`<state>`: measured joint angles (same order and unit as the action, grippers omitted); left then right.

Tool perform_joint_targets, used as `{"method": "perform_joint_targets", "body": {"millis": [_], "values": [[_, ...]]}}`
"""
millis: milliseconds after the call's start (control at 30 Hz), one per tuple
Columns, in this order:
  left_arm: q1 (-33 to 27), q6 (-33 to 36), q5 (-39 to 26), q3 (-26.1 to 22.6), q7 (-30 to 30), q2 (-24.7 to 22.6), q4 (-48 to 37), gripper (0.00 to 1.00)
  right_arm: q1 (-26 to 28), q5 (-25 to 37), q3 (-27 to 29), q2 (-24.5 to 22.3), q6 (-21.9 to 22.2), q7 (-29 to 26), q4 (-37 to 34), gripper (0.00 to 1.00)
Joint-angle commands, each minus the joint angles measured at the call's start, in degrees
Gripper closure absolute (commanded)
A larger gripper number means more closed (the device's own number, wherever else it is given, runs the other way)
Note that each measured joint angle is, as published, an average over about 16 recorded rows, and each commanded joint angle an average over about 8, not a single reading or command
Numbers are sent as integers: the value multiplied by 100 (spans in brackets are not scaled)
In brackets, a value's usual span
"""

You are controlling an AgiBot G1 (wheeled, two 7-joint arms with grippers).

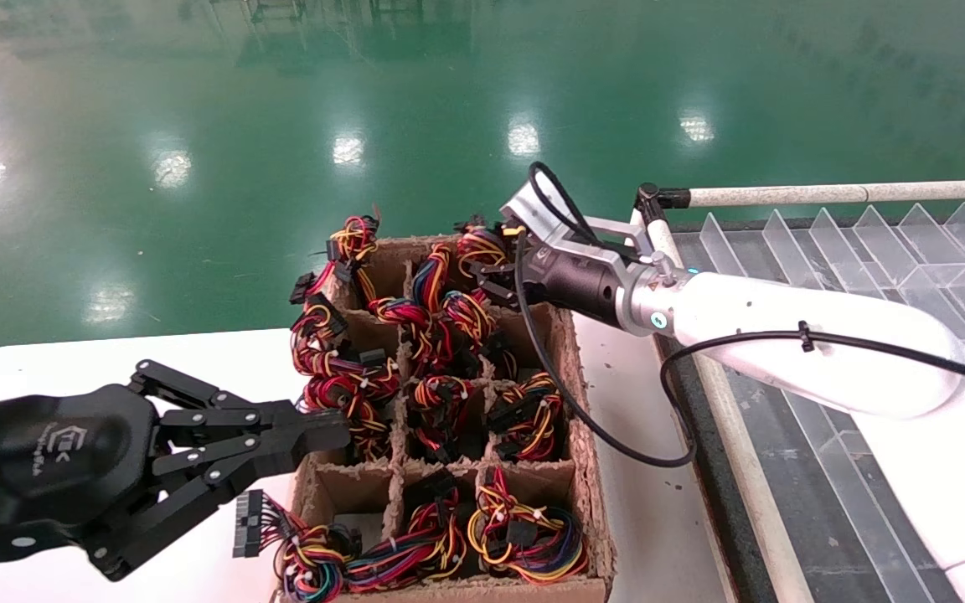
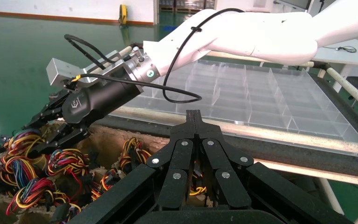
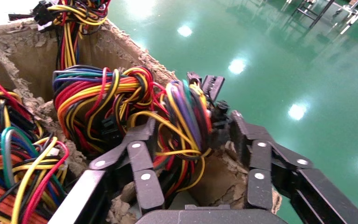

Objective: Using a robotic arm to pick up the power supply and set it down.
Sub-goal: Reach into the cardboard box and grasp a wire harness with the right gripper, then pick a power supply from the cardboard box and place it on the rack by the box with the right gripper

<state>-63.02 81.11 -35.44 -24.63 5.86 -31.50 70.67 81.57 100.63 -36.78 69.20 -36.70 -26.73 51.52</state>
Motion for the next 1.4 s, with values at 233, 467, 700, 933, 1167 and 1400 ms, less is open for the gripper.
{"method": "perform_joint_targets", "body": {"millis": [233, 467, 700, 933, 1167, 1400], "values": [[0, 0, 0, 0, 0, 0, 0, 100, -24, 23, 1, -27, 5, -81, 100, 100], [0, 0, 0, 0, 0, 0, 0, 100, -1, -22, 29, -45, -12, -106, 127, 100], [0, 0, 0, 0, 0, 0, 0, 100, 35, -146, 117, -230, -106, -117, 501, 100], [0, 0, 0, 0, 0, 0, 0, 100, 149, -255, 312, -734, -263, -265, 1539, 100], [0, 0, 0, 0, 0, 0, 0, 100, 506, -41, 504, -1284, -314, -211, 2490, 100], [0, 0, 0, 0, 0, 0, 0, 100, 1171, 182, 597, -1479, -342, 388, 2544, 100]]}}
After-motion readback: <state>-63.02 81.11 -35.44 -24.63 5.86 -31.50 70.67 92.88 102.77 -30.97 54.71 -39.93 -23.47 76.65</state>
